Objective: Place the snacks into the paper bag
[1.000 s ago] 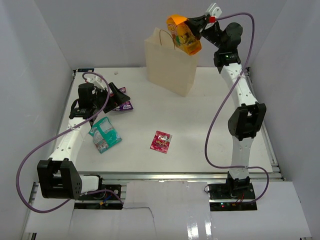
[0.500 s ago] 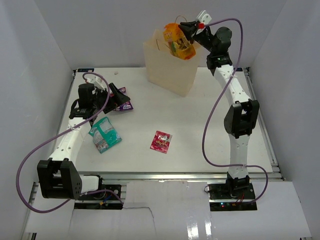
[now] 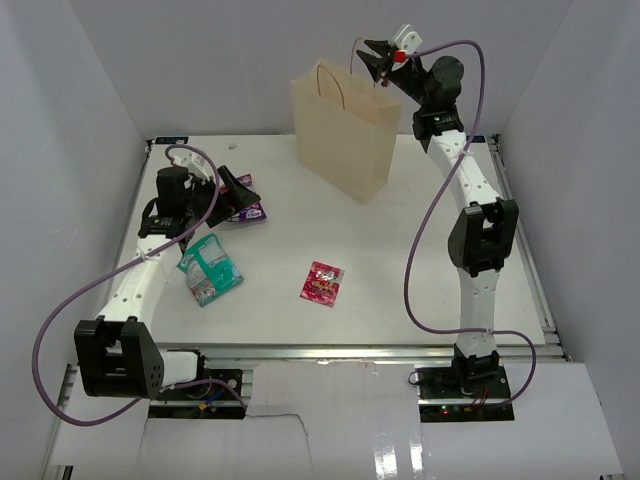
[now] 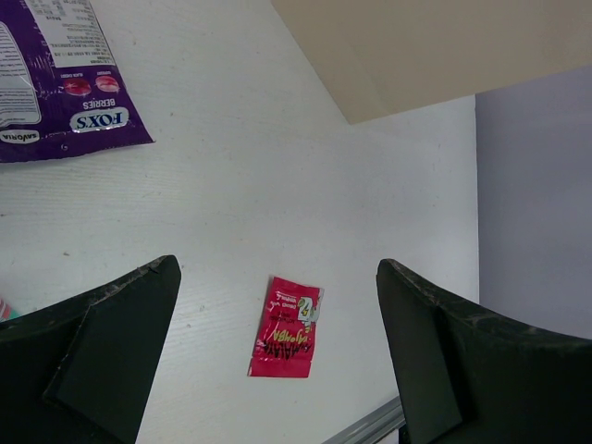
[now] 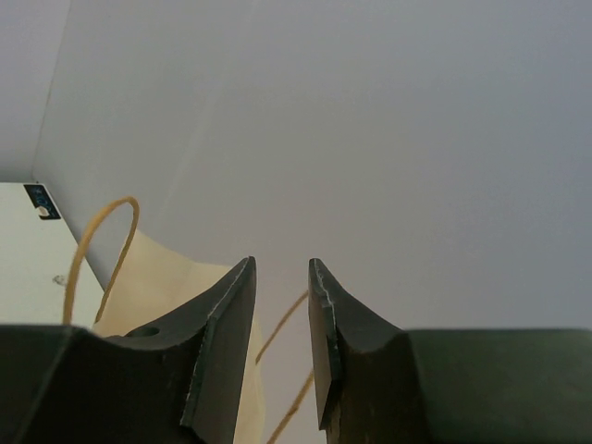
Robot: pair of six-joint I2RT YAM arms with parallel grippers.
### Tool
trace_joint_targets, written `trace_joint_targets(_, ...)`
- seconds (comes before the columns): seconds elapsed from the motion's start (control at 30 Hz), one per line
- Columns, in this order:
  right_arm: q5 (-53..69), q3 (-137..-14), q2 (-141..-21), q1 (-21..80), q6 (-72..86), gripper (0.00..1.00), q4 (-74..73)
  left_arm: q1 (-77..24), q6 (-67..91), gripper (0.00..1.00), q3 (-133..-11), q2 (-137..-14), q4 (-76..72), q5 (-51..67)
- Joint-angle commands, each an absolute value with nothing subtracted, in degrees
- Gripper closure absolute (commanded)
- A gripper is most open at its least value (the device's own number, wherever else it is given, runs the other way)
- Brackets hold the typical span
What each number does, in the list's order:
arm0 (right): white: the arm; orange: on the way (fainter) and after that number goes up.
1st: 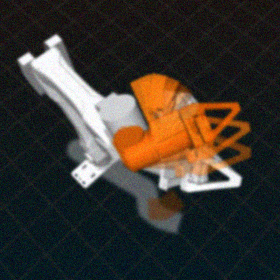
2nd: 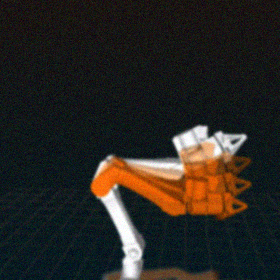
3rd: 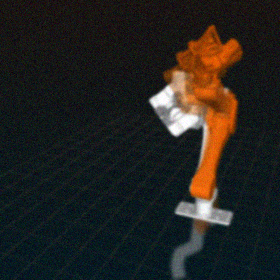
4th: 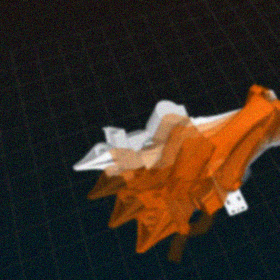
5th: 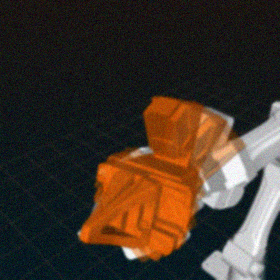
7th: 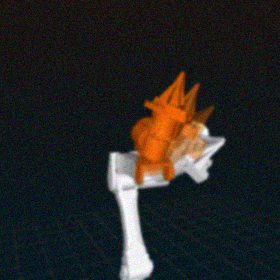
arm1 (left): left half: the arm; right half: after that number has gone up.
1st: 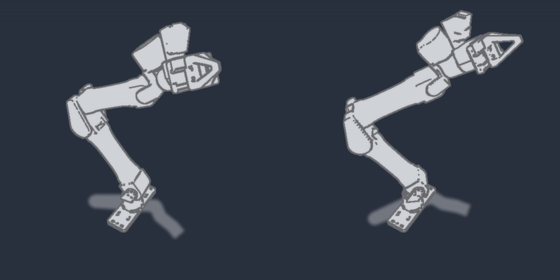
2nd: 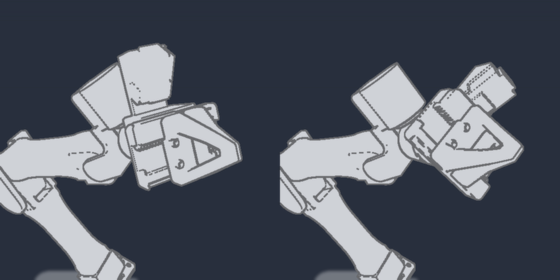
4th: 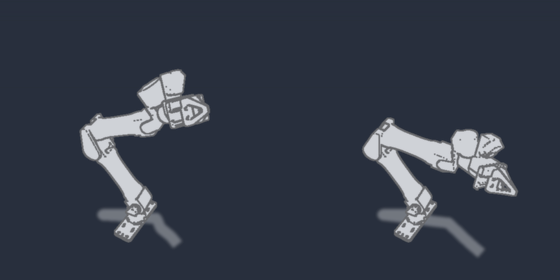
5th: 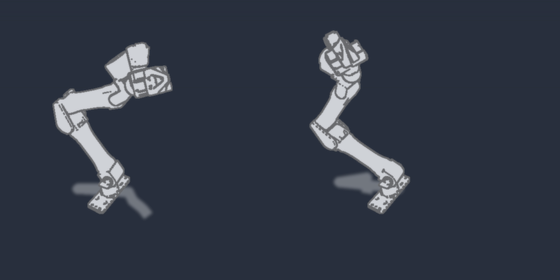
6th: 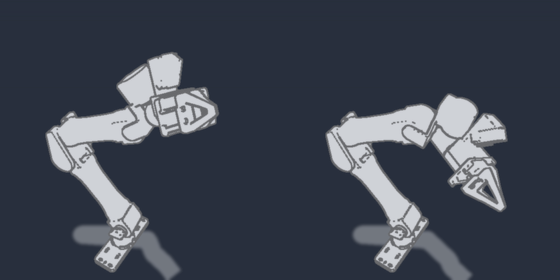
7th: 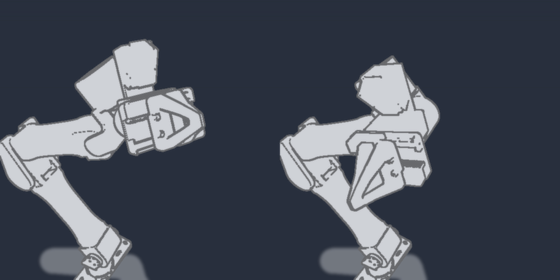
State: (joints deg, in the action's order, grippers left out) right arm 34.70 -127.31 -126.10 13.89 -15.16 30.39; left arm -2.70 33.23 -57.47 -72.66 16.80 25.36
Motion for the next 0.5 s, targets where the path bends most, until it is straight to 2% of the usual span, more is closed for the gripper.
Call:
trace_joint_targets(0.0, 35.9, -128.3, -123.8, 14.1, -14.8, 0.64, 32.1, -2.7, 33.1, 0.02, -57.8, -72.3, 17.5, 25.3)
trace_joint_targets(0.13, 38.8, -128.3, -118.6, 14.1, -13.7, 0.50, 25.3, -2.7, 35.0, 0.02, -58.8, -73.7, 20.6, 19.1)
trace_joint_targets(0.27, 40.0, -124.6, -110.5, 13.6, -14.4, 0.38, 9.8, -2.7, 37.3, 0.03, -60.4, -75.8, 25.1, 10.4)
trace_joint_targets(0.37, 46.8, -115.2, -102.1, 11.6, -15.9, 0.27, -0.2, -2.5, 40.9, 0.04, -61.2, -78.1, 28.0, 5.6)
trace_joint_targets(0.4, 48.7, -112.4, -97.8, 10.9, -17.0, 0.18, -4.1, -2.0, 41.7, 0.08, -61.1, -79.0, 28.1, 6.1)
trace_joint_targets(0.47, 53.1, -102.3, -91.8, 8.7, -21.2, 0.10, -11.0, -1.0, 43.9, 0.11, -60.3, -82.5, 26.3, 9.1)
